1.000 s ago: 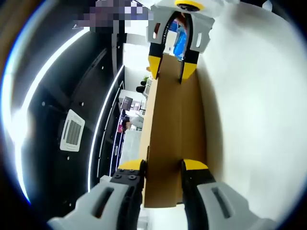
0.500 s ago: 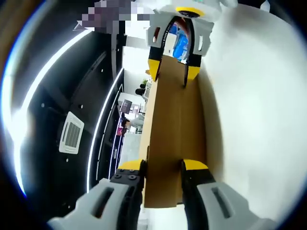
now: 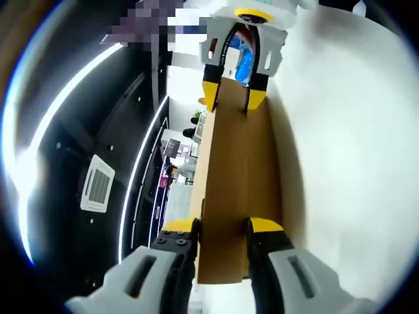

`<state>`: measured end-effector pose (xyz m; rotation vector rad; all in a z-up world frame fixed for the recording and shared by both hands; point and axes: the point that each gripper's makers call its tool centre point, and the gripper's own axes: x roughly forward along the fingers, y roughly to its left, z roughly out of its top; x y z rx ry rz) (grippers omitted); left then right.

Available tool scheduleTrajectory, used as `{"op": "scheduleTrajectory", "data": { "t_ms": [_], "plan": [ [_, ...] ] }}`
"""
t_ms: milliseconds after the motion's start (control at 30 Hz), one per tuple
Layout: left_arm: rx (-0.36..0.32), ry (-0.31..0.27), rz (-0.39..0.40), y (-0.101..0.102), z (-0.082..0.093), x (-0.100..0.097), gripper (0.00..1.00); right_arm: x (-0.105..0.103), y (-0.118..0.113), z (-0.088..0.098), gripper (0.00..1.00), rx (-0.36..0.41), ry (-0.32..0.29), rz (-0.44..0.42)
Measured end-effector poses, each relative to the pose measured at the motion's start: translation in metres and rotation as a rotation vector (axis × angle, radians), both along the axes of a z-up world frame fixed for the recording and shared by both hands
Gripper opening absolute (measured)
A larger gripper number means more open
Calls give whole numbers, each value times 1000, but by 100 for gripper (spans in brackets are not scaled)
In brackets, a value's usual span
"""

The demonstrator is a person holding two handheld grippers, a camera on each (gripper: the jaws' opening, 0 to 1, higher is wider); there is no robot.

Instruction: Operate the shoe box by opening the lid, removing the specified soft item, and placing it in the target area until the item is outside and the box remains undamaged.

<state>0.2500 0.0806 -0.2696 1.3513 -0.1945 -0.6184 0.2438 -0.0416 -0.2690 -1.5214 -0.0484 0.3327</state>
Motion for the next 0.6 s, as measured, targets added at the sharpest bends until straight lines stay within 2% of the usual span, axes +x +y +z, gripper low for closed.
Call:
{"op": "scheduleTrajectory", "data": {
  "t_ms": [200,600],
  "plan": [
    [-1,6,4,3,0,-1,30,-8,0,0,27,9,5,-7],
    [-4,24,6,5,-1,-2,33,-7,-1,0,28,-10,11,7]
  ]
}}
